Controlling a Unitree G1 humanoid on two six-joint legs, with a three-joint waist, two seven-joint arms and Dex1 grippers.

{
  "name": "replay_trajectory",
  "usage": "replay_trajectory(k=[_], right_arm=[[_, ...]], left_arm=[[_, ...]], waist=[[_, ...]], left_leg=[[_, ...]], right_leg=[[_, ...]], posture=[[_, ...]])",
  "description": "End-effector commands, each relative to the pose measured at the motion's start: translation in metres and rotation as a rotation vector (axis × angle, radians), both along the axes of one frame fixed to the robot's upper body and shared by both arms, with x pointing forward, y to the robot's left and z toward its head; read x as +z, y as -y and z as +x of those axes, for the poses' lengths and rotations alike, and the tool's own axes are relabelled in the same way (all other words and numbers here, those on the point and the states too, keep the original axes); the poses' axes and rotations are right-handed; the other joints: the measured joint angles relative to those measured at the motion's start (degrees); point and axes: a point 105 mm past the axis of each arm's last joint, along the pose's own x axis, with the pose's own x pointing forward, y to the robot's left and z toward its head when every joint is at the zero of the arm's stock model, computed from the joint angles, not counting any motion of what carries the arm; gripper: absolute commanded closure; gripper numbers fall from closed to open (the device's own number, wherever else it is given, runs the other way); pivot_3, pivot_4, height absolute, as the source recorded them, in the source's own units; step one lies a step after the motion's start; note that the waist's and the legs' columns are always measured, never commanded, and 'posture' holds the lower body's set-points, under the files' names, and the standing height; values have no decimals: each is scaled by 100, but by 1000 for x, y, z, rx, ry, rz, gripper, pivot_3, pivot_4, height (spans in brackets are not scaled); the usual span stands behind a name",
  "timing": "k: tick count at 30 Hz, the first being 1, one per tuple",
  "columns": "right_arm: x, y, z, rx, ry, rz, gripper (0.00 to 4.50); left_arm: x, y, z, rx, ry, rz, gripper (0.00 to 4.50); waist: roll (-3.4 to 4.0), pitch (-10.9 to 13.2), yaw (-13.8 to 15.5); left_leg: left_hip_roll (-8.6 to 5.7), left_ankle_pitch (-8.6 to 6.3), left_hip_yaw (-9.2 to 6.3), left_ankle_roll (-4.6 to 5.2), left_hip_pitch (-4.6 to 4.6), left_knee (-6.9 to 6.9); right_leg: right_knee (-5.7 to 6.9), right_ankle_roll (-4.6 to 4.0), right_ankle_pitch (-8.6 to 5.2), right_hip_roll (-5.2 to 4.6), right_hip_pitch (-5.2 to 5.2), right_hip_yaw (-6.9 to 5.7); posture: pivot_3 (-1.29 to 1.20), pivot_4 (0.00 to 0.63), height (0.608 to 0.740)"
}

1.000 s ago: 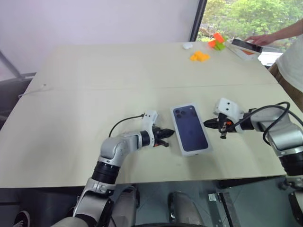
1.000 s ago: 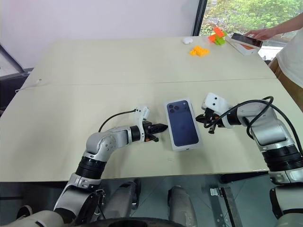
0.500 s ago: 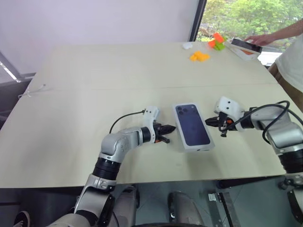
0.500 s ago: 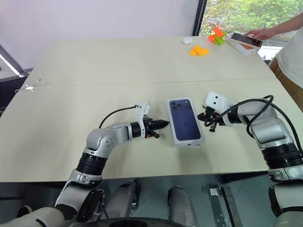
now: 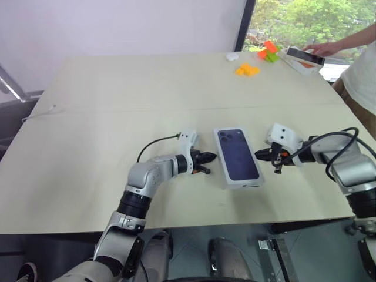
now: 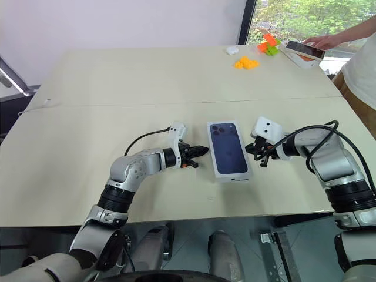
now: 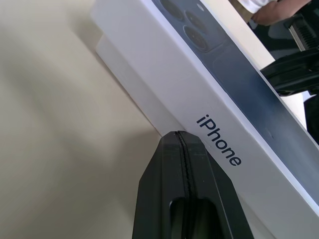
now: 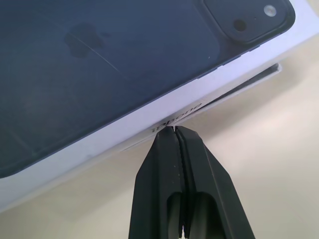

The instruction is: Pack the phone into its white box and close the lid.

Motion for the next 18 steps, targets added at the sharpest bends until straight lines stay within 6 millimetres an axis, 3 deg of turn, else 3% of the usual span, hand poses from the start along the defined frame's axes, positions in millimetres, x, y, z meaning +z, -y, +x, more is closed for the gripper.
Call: replay_trajectory(k=[1, 18], right_arm=[[20, 4, 3, -6, 63, -1, 4456], [16, -1, -13, 49, 14, -28, 4456]], left_arm=[[17, 2, 1, -8, 46, -39, 4500], [12, 5, -2, -27, 41, -22, 4500]], waist=[[0, 0, 0], [0, 0, 1]], left_leg=[[0, 0, 0, 0, 0, 0], [0, 0, 0, 0, 0, 1]], right_leg=[[0, 0, 0, 0, 0, 0], [0, 1, 1, 0, 1, 0]], posture=[[0, 150, 740], [0, 150, 740]])
